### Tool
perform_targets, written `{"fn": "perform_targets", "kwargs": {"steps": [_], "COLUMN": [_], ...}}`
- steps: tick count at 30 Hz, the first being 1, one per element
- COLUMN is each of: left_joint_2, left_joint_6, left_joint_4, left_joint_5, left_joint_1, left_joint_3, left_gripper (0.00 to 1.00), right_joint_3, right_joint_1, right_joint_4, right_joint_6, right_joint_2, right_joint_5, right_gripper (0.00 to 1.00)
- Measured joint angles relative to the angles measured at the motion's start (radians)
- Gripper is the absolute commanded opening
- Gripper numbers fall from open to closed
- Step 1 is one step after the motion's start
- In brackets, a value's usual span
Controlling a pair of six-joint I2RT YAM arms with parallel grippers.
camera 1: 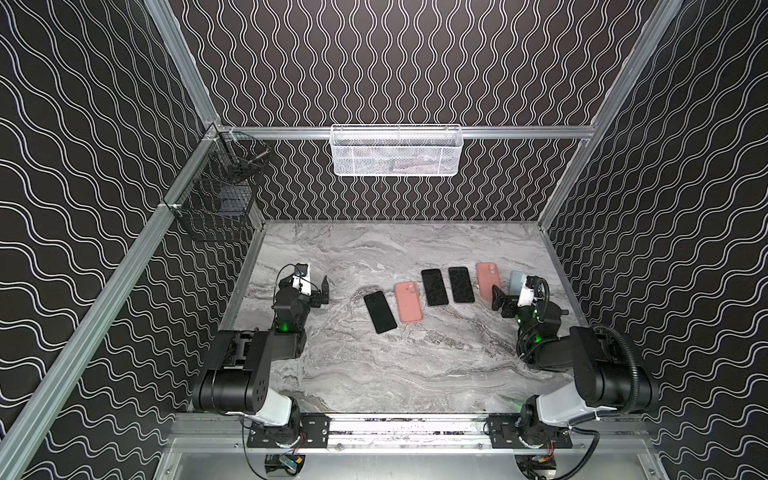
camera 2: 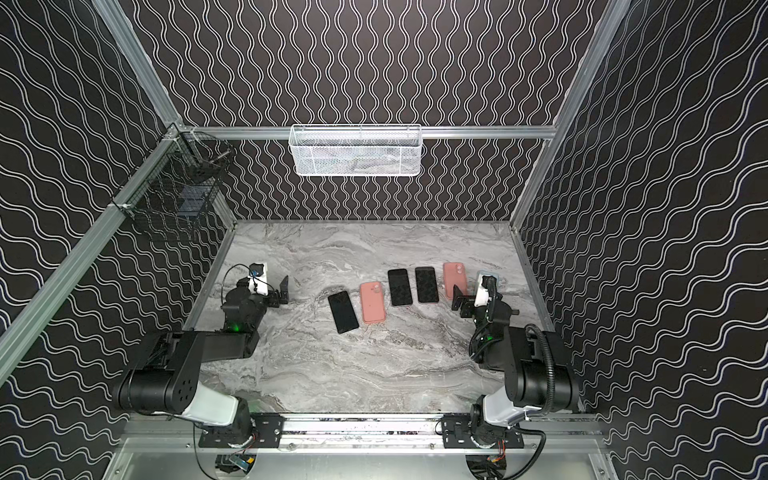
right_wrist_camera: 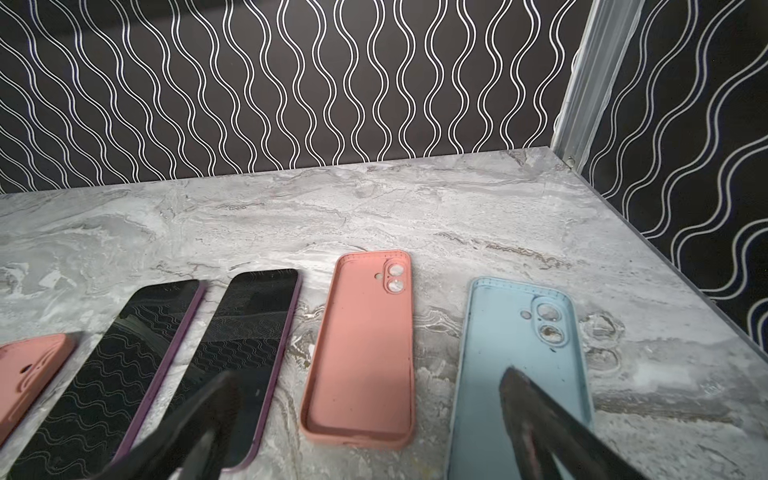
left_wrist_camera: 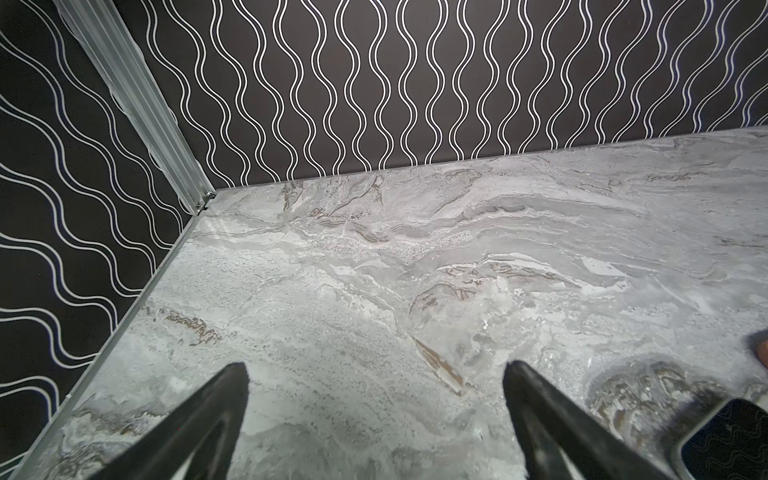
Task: Take the phone out of the phone case
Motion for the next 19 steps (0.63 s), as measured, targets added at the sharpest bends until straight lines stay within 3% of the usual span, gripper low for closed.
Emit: {"fn": "perform_targets", "kwargs": {"steps": [19], "left_joint_2": [0.0], "left_joint_6": [0.0], "left_joint_4": [0.0], "left_joint_5": [0.0], "left_joint_1": [0.0], "left_joint_3": [0.0], "left_gripper": [0.99], "right_joint_3": [0.004], "right_joint_1": [0.011], "right_joint_4": [0.0], "right_joint_6": [-0.002], "right_joint_2": [0.0], "right_joint_5": [0.002], "right_gripper": [1.0]}}
